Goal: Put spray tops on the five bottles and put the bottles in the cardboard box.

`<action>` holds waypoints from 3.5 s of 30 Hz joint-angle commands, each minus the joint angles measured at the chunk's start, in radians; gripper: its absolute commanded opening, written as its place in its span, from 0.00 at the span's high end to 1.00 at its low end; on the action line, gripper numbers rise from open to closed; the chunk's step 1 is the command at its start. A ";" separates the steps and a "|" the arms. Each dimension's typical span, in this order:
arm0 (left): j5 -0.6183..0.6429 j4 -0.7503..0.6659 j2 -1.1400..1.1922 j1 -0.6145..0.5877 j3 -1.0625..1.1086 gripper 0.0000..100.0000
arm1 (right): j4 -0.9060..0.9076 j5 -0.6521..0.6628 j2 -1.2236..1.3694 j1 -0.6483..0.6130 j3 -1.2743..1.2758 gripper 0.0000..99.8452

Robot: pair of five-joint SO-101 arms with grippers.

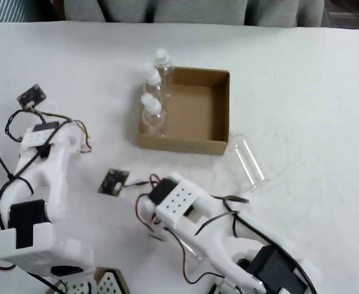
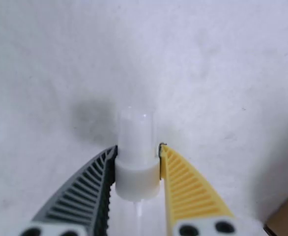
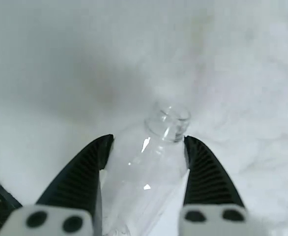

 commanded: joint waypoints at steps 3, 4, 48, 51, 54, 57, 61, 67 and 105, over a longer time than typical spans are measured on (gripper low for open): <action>0.006 0.020 -0.007 -0.008 -0.051 0.97 | 0.033 0.235 -0.025 0.025 -0.103 0.97; 0.006 0.020 -0.007 -0.008 -0.051 0.97 | 0.031 0.322 -0.018 0.025 -0.106 0.97; 0.006 0.021 -0.005 -0.008 -0.049 0.97 | -0.082 0.255 -0.015 0.157 -0.025 0.68; 0.006 0.021 -0.005 -0.008 -0.049 0.97 | -0.131 0.259 -0.015 0.157 -0.002 0.68; 0.006 0.021 -0.005 -0.008 -0.049 0.97 | -0.151 0.259 -0.013 0.159 0.008 0.68; 0.006 0.021 -0.005 -0.008 -0.049 0.97 | -0.151 0.259 0.001 0.159 0.005 0.68; 0.006 0.021 -0.005 -0.008 -0.049 0.97 | -0.182 0.259 0.102 0.160 -0.020 0.68; 0.006 0.021 -0.005 -0.012 -0.049 0.97 | -0.137 0.259 0.197 0.162 -0.100 0.71; 0.006 0.149 -0.254 0.084 -0.049 0.98 | -0.114 0.100 -0.788 0.579 0.213 0.98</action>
